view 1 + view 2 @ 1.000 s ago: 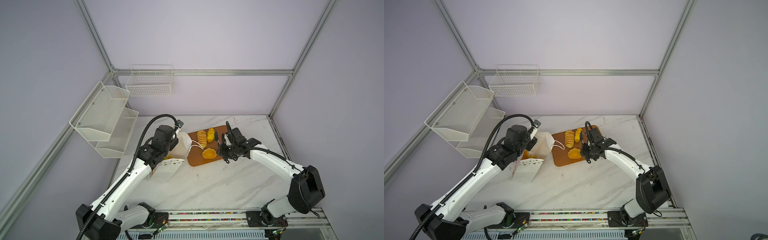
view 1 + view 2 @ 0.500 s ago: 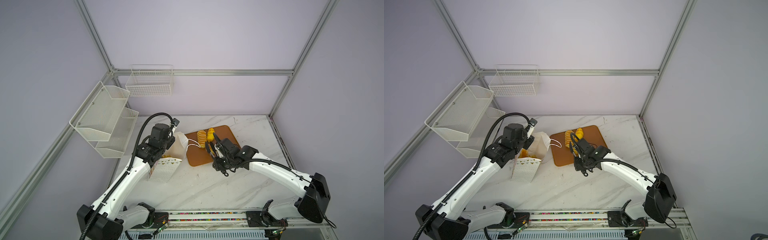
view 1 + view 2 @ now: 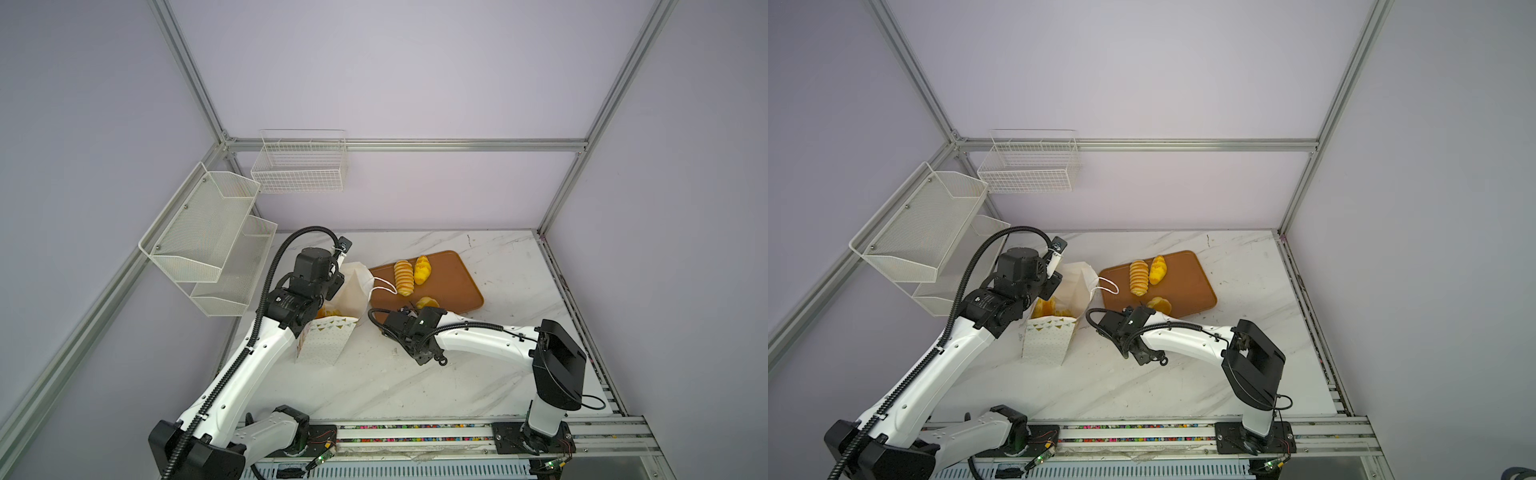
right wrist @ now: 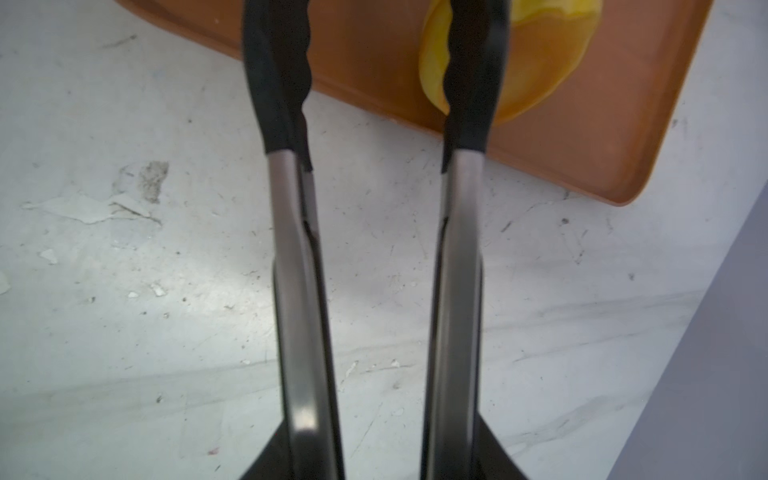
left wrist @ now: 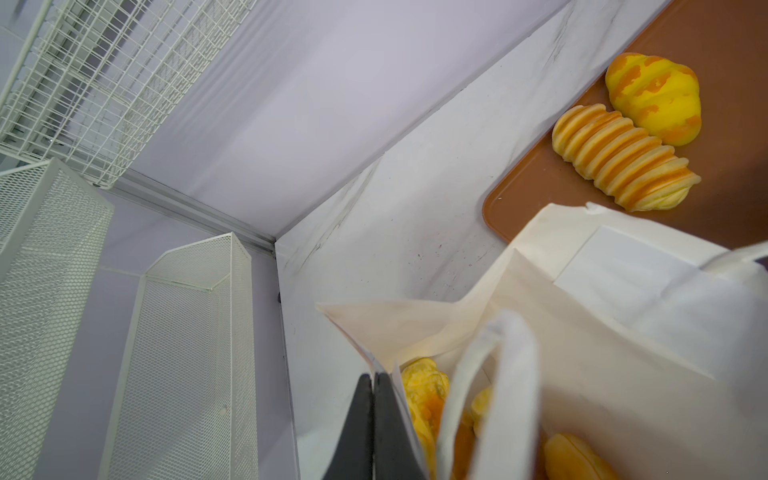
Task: Take the fake bread out of the paper bag
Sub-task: 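Draw the tongs back from the tray toward the robot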
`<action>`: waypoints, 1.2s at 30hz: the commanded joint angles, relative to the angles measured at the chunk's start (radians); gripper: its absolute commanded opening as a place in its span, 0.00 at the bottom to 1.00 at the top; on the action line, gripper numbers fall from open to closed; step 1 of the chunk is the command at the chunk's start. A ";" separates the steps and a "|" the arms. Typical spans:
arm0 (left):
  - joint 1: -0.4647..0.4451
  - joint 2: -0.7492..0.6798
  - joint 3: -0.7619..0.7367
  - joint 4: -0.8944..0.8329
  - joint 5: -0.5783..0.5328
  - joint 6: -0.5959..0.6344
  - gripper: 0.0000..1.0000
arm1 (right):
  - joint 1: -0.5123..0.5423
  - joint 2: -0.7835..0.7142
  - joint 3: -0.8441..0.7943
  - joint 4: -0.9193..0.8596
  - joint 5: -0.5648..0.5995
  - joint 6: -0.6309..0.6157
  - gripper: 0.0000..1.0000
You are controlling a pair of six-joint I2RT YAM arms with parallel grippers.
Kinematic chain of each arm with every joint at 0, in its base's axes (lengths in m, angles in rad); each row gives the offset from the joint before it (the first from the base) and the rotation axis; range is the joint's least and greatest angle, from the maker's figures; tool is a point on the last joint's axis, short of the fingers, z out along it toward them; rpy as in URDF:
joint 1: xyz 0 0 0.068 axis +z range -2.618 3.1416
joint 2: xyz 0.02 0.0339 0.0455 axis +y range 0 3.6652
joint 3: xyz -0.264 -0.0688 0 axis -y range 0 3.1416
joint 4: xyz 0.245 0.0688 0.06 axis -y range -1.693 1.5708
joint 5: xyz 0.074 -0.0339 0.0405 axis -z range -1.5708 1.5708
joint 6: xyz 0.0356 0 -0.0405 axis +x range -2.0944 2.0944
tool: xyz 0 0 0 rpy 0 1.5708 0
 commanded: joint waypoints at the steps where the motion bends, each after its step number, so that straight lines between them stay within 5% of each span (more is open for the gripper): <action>1: 0.012 -0.031 0.011 -0.002 0.009 0.005 0.00 | 0.002 -0.038 0.019 -0.091 0.112 0.032 0.44; 10: 0.020 -0.015 0.023 -0.003 0.018 -0.008 0.00 | 0.002 -0.104 0.001 -0.121 0.112 0.098 0.46; 15: 0.020 -0.011 0.023 -0.002 0.025 -0.020 0.00 | 0.019 -0.110 -0.033 -0.080 0.050 0.024 0.47; 36: 0.023 -0.024 -0.003 0.002 0.028 -0.022 0.00 | 0.057 0.192 0.108 -0.247 0.201 0.103 0.50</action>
